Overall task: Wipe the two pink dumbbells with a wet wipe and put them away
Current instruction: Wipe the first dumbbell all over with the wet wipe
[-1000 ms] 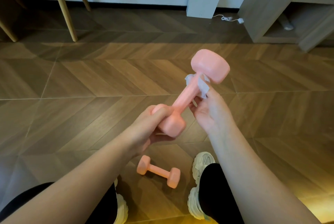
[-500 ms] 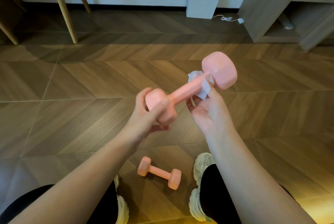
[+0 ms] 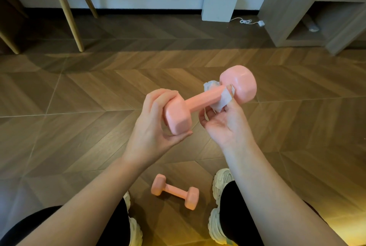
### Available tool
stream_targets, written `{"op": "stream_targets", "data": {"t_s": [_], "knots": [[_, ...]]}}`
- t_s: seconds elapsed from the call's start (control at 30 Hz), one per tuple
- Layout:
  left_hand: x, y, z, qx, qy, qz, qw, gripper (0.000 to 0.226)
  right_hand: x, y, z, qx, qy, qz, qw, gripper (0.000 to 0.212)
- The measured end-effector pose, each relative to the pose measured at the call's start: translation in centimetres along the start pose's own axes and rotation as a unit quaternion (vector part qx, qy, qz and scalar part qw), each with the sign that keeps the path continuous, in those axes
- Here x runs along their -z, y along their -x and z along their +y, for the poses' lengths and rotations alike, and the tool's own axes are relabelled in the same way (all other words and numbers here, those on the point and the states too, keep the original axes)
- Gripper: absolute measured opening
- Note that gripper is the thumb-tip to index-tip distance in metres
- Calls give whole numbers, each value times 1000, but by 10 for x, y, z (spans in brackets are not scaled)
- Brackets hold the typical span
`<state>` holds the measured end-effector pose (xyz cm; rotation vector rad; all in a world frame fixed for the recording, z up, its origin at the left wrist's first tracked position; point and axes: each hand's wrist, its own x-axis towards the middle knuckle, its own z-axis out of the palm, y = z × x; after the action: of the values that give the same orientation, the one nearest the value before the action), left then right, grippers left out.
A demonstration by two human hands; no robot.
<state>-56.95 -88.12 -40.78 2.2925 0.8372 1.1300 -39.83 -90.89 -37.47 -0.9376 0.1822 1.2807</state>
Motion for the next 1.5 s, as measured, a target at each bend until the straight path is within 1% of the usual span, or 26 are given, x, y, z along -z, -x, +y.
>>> {"op": "stream_targets", "data": {"t_s": [0.07, 0.13, 0.17, 0.23, 0.3, 0.37, 0.4, 0.47, 0.57, 0.63, 0.7, 0.73, 0.77, 0.83, 0.87, 0.9, 1.0, 1.03, 1.1, 1.13, 1.17, 1.23, 1.27, 1.3, 1.37, 1.5], "knots": [[3, -2, 0, 91, 56, -22, 994, 79, 1, 2, -2, 14, -1, -22, 1000, 21], [4, -6, 1, 233, 175, -43, 956, 69, 1, 4, -4, 30, 8, -60, 998, 24], [4, -9, 3, 312, 270, -68, 909, 67, 1, 5, -5, 37, 14, -79, 996, 19], [2, -13, 8, 441, 427, -135, 778, 79, -1, 7, -6, 47, 25, -111, 992, 24], [9, -17, 13, 523, 493, -209, 663, 88, -3, 9, -6, 54, 37, -132, 989, 35], [18, -20, 14, 569, 529, -239, 583, 92, -3, 11, -6, 64, 51, -150, 985, 33], [20, -20, 14, 573, 540, -236, 570, 92, -4, 11, -6, 68, 59, -155, 984, 30], [19, -18, 12, 545, 552, -207, 597, 89, -4, 9, -5, 76, 72, -145, 984, 30], [9, -7, 9, 503, 524, -152, 670, 115, -5, 7, -4, 86, 84, -104, 987, 30], [5, -6, 9, 486, 491, -136, 710, 108, -5, 7, -6, 87, 85, -86, 989, 15], [7, -10, 9, 477, 463, -155, 730, 96, -5, 7, -9, 87, 82, -83, 989, 15], [10, -12, 7, 477, 457, -180, 729, 90, -4, 7, -10, 90, 87, -90, 988, 22], [13, -15, 6, 483, 461, -214, 713, 89, -3, 7, -11, 93, 96, -101, 986, 29], [19, -19, 9, 508, 489, -255, 662, 99, -2, 8, -10, 94, 109, -119, 982, 35], [20, -19, 11, 511, 515, -241, 645, 98, -3, 8, -10, 93, 108, -123, 982, 36], [18, -17, 12, 502, 539, -212, 642, 94, -3, 9, -9, 92, 104, -120, 983, 36], [10, -11, 8, 462, 550, -136, 682, 107, -3, 9, -10, 93, 81, -94, 988, 16], [8, -12, 8, 459, 536, -123, 698, 108, -4, 8, -10, 90, 72, -88, 989, 17], [12, -14, 8, 465, 497, -140, 719, 99, -3, 7, -10, 82, 75, -97, 989, 20], [16, -16, 9, 474, 481, -167, 718, 94, -3, 7, -9, 80, 78, -108, 988, 18], [19, -18, 11, 490, 471, -205, 705, 92, -2, 5, -7, 78, 82, -117, 987, 19], [21, -19, 15, 539, 487, -237, 645, 95, 0, 3, -4, 81, 86, -120, 986, 32], [19, -18, 17, 552, 511, -220, 621, 89, -1, 3, -3, 87, 90, -122, 985, 40], [15, -16, 19, 547, 539, -187, 612, 78, -2, 4, -2, 92, 95, -124, 983, 45], [9, -9, 16, 518, 575, -123, 622, 78, -4, 5, -1, 99, 94, -108, 985, 42], [9, -6, 11, 469, 515, -103, 710, 83, -7, 7, -8, 93, 56, -54, 993, 15]]}}
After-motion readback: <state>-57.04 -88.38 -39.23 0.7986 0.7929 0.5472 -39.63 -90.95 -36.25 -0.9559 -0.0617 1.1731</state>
